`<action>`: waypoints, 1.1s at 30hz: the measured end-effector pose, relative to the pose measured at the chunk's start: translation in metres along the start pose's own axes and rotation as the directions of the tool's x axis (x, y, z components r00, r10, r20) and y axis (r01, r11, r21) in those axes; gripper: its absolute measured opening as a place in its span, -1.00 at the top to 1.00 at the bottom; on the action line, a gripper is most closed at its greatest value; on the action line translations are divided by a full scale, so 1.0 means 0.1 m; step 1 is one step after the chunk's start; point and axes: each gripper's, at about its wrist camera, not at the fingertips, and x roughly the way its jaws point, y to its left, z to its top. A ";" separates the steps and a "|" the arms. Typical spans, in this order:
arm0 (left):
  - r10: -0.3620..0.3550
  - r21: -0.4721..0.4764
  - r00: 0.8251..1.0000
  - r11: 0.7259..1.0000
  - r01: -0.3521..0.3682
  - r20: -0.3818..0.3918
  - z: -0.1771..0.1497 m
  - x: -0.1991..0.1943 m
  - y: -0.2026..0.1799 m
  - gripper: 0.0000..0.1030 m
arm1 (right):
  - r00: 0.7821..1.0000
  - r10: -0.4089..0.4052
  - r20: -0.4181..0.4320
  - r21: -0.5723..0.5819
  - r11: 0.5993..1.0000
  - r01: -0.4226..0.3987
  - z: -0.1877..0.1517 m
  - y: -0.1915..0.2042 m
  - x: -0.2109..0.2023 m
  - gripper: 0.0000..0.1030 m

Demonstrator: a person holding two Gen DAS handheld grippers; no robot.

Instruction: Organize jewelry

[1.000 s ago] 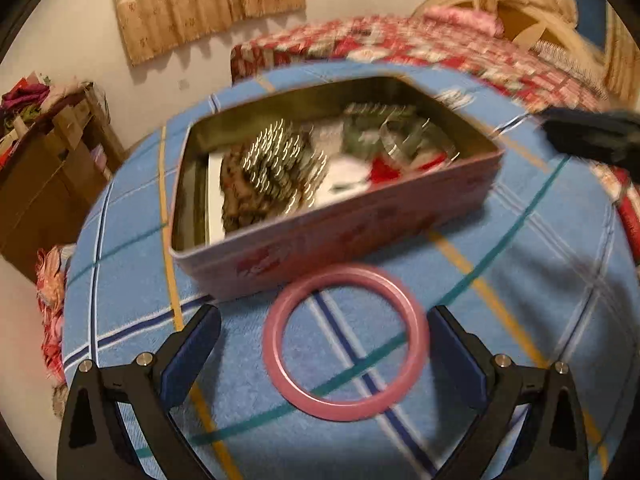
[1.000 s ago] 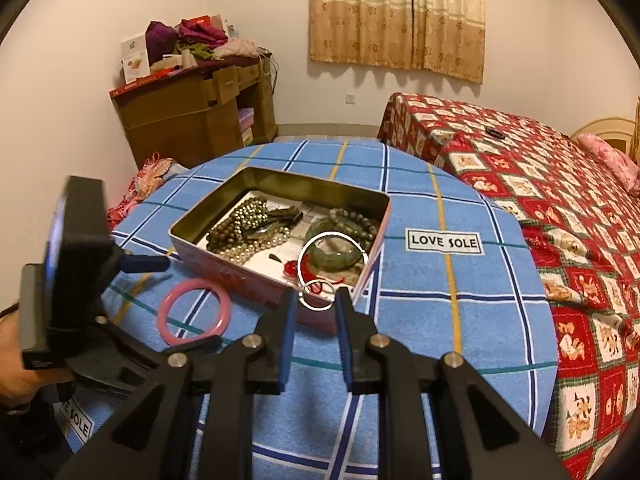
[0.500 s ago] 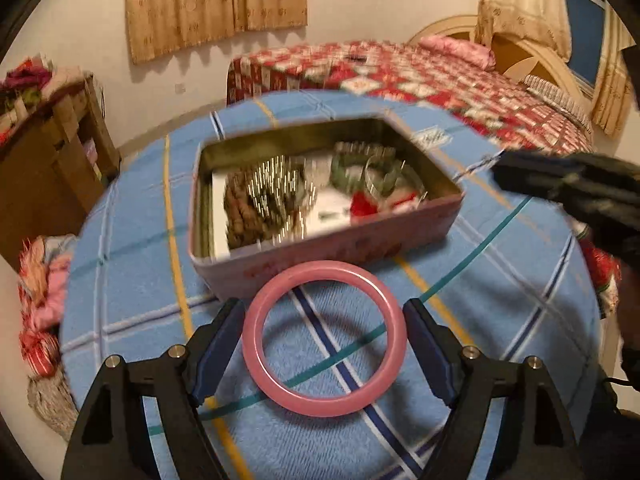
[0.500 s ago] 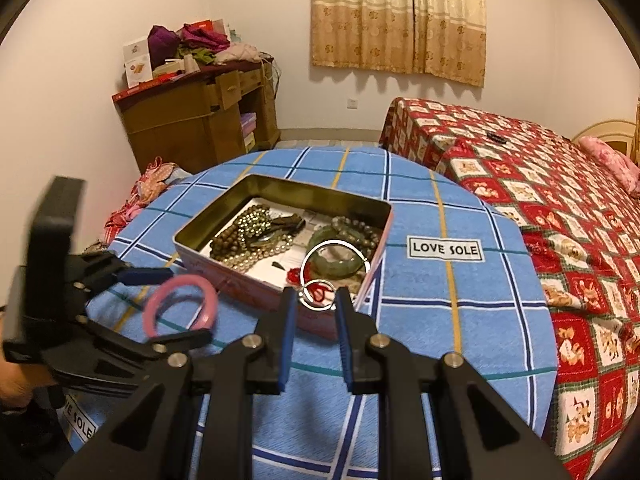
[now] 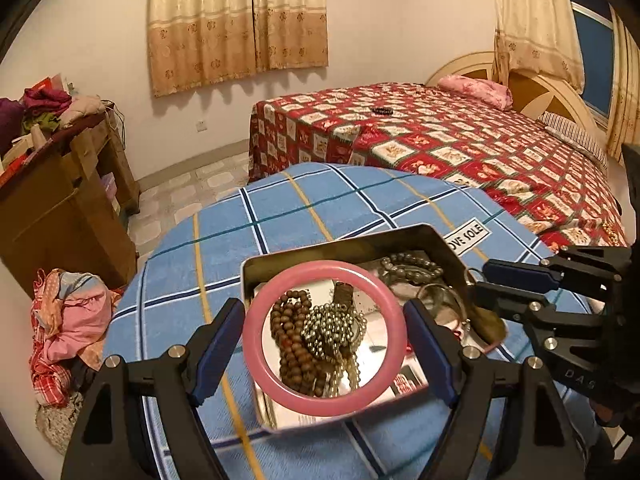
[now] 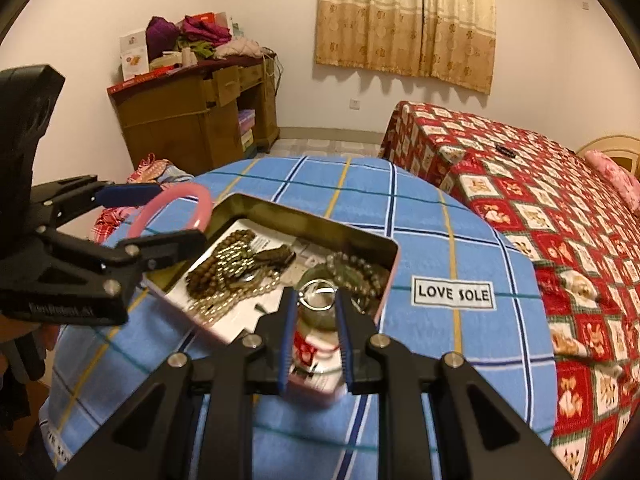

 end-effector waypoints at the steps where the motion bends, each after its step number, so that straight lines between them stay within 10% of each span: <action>1: 0.006 0.004 1.000 1.000 -0.006 -0.004 0.00 0.04 -0.01 -0.58 | 1.000 0.004 -0.004 0.001 1.000 -0.004 0.01 -0.01 0.05 0.58; 7: 0.016 0.005 1.000 1.000 -0.016 0.012 0.00 0.13 -0.02 -0.95 | 0.999 0.009 -0.045 -0.009 1.000 -0.010 -0.01 0.02 0.28 0.50; 9: 0.009 -0.008 1.000 1.000 -0.009 0.013 0.01 0.11 0.01 -0.96 | 0.999 0.025 -0.049 -0.007 1.000 -0.025 -0.02 0.04 0.28 0.08; 16: 0.013 -0.004 0.999 1.000 -0.013 0.032 -0.02 0.00 -0.02 -0.97 | 0.999 -0.020 -0.036 -0.037 0.999 0.019 -0.11 0.13 0.15 -0.08; 33: -0.023 -0.017 0.997 1.000 0.025 0.070 -0.13 -0.24 -0.05 -0.97 | 0.999 -0.041 -0.015 -0.008 0.999 0.041 -0.15 0.07 -0.06 -0.15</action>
